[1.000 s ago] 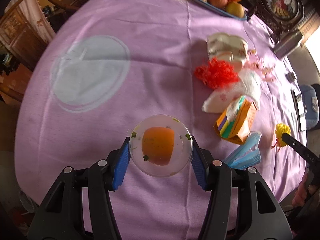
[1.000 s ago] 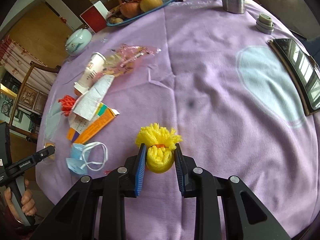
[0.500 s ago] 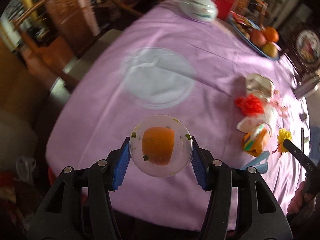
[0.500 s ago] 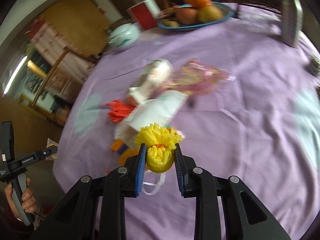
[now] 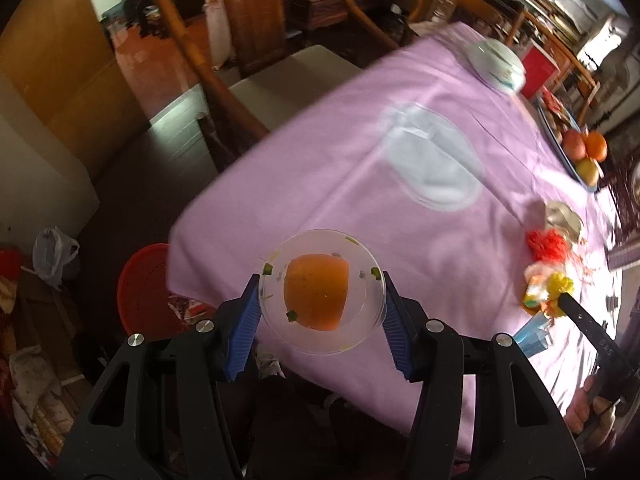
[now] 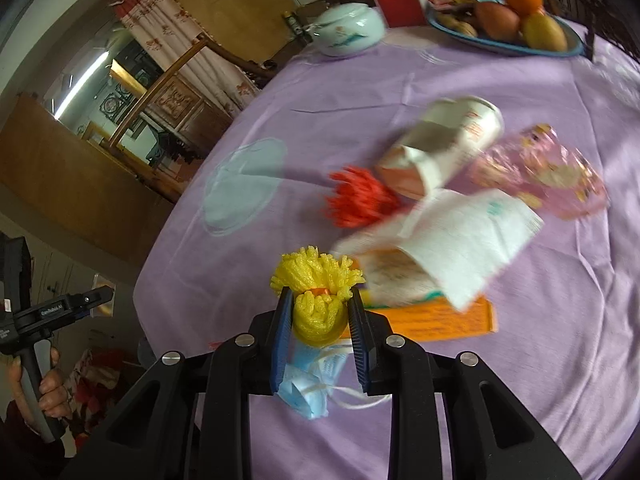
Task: Collect trash
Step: 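Carry the clear cup and pom-pom over the red basket and open both tools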
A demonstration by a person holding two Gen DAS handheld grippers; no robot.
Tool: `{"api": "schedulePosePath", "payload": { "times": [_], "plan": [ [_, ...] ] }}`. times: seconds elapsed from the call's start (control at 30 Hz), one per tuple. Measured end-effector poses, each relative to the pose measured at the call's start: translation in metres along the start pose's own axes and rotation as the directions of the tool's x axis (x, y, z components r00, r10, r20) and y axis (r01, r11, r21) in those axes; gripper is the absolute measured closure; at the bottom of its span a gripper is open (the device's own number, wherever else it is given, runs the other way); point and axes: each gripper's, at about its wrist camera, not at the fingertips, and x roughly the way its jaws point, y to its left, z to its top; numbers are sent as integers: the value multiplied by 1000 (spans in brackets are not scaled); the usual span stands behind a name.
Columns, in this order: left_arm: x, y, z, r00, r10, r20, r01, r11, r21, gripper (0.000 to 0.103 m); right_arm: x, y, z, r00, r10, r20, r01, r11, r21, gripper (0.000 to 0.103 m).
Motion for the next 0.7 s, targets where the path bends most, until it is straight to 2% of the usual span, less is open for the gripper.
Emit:
{"api": "schedulePosePath", "payload": {
  "times": [0.23,0.4,0.53,0.6,0.67,0.7],
  "plan": [
    [1,94,-2,998,63,16,-61,995,-80,47,15,83,6,1000,19,-3,-20,995,-98,76],
    [18,170,-15,994,103,-33,-107,981,-161,47,27,142,3,1000,28,-13,-30,984,-176,76],
    [28,210,-26,994,94,-62,-105,973,-206,47,36,186,-3,999,33,-33,-40,968,-250,76],
    [31,223,-29,994,84,-71,-98,969,-228,43,43,207,-4,998,35,-48,-47,957,-287,76],
    [30,236,-29,996,64,-70,-80,961,-263,30,49,227,-7,997,41,-66,-60,945,-320,76],
    [29,240,-30,996,54,-66,-70,958,-277,28,54,241,-9,996,45,-79,-70,935,-347,76]
  ]
}}
